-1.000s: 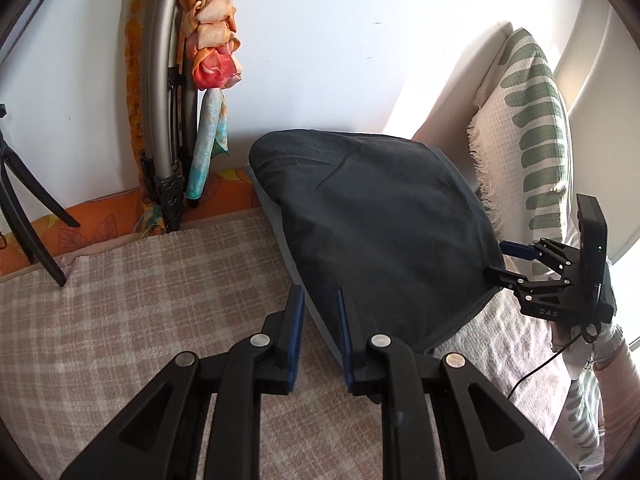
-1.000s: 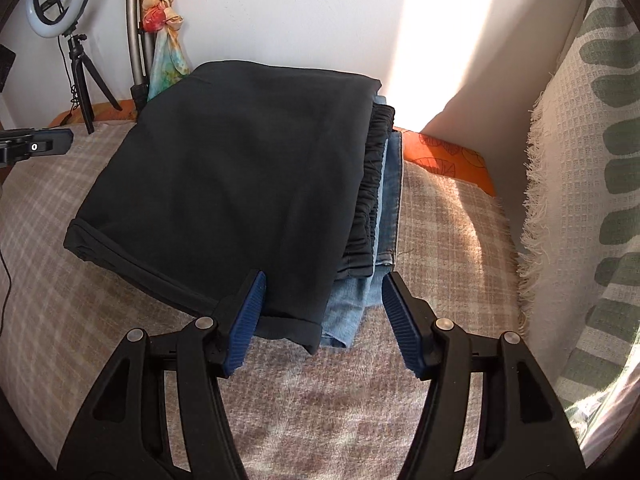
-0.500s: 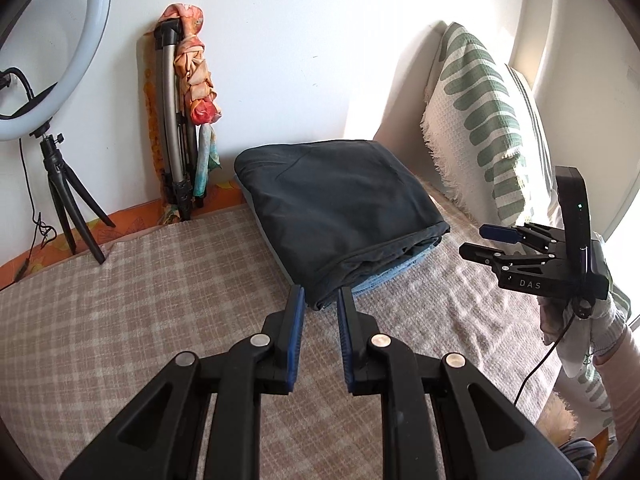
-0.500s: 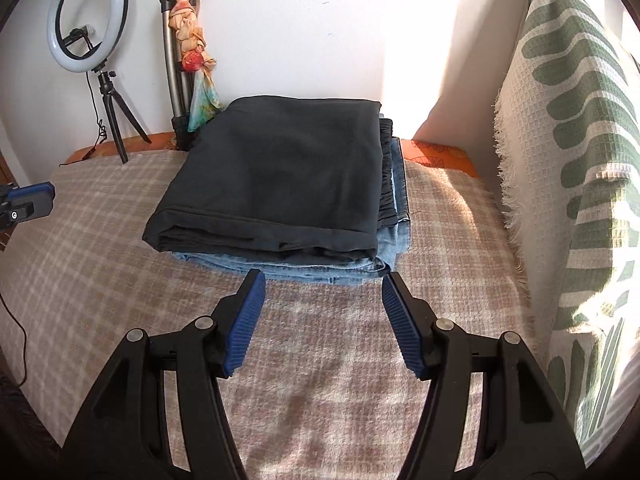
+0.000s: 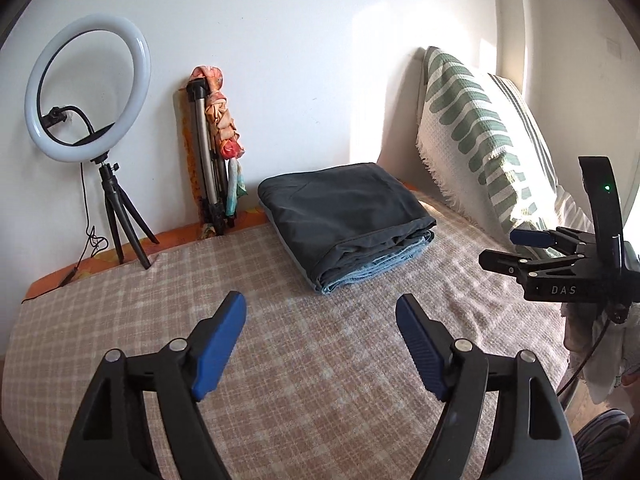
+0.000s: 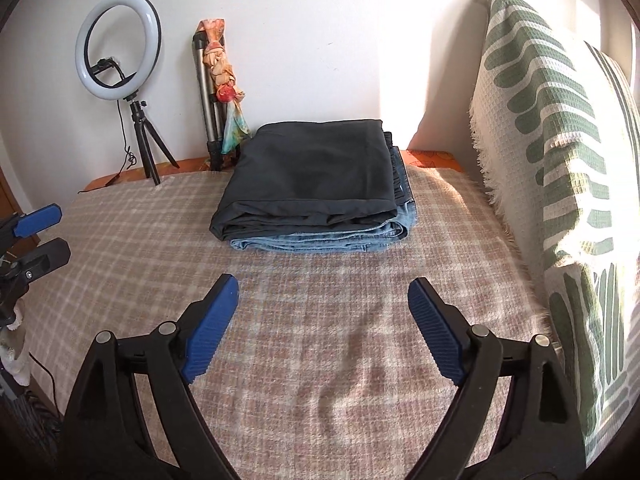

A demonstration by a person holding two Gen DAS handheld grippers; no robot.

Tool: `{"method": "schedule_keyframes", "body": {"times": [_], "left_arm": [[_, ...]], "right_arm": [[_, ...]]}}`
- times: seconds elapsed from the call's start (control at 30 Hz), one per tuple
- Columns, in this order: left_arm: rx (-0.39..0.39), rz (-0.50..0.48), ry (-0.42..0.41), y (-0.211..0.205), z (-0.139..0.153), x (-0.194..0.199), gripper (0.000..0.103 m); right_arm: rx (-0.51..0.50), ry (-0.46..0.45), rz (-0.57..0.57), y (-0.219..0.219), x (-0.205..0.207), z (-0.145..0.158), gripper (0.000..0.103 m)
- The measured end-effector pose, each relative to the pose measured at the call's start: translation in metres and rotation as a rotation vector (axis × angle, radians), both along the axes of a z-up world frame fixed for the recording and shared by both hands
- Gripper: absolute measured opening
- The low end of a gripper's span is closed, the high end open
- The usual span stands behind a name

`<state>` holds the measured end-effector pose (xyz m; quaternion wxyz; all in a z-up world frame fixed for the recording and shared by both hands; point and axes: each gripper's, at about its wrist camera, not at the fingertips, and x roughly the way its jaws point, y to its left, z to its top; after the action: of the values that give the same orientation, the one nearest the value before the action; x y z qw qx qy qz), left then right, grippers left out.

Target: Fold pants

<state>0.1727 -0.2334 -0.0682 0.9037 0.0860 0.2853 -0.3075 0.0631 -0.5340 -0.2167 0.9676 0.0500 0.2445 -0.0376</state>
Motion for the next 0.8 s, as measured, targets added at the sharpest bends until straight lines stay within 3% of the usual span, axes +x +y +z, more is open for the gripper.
{"method": "schedule_keyframes", "body": {"times": [0.33,0.8], "left_arm": [[-0.028,0.032,0.055,0.018,-0.017,-0.017,0.08],[0.005,0.01,0.041,0.026,-0.035,-0.028,0.08]], "right_arm": [[0.012,-0.062,-0.064,0.028,-0.036,-0.012,0.103],[-0.01,-0.075,-0.128,0.043,-0.035,-0.034,0.103]]}}
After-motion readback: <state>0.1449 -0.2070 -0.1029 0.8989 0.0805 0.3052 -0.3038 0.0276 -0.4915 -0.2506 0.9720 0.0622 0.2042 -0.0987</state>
